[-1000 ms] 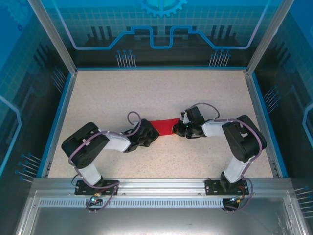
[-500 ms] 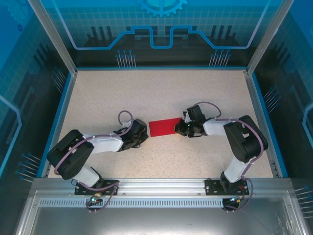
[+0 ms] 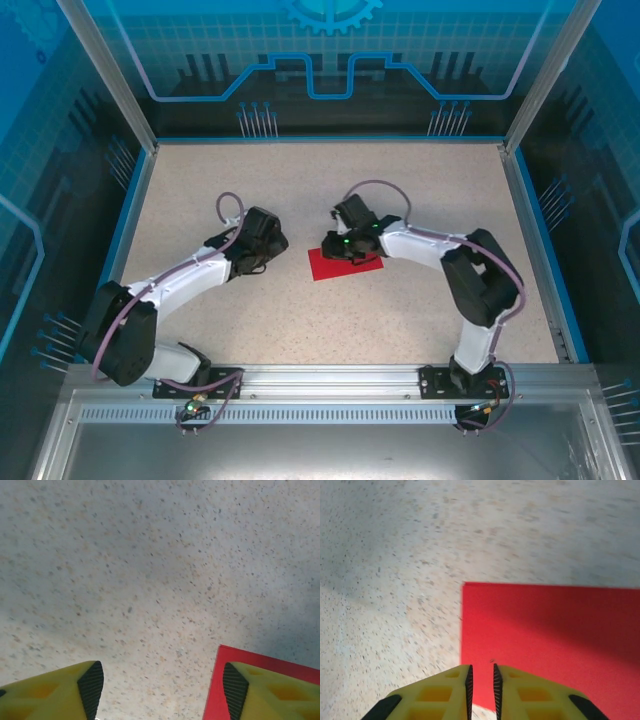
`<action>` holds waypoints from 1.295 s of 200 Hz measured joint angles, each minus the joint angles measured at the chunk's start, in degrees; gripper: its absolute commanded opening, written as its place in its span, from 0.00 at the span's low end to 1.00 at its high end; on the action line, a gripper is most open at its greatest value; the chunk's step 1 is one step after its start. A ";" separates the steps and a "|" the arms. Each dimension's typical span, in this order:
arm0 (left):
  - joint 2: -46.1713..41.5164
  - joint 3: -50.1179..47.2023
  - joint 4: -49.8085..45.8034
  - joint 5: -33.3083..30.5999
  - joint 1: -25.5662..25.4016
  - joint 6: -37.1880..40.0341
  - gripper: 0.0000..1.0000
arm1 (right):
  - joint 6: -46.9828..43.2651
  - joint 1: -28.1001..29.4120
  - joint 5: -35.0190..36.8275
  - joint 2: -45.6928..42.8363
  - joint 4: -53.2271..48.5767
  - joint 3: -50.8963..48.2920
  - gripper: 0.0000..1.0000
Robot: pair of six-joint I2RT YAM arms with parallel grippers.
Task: Fold a paper plane with a square sheet of paper (pick it up from the middle)
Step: Rotate the square sheet of paper at the center of the table.
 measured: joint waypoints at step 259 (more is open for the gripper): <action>6.49 2.49 2.10 21.31 1.53 7.19 0.98 | -6.12 -13.81 0.28 -11.69 -9.01 -11.74 0.46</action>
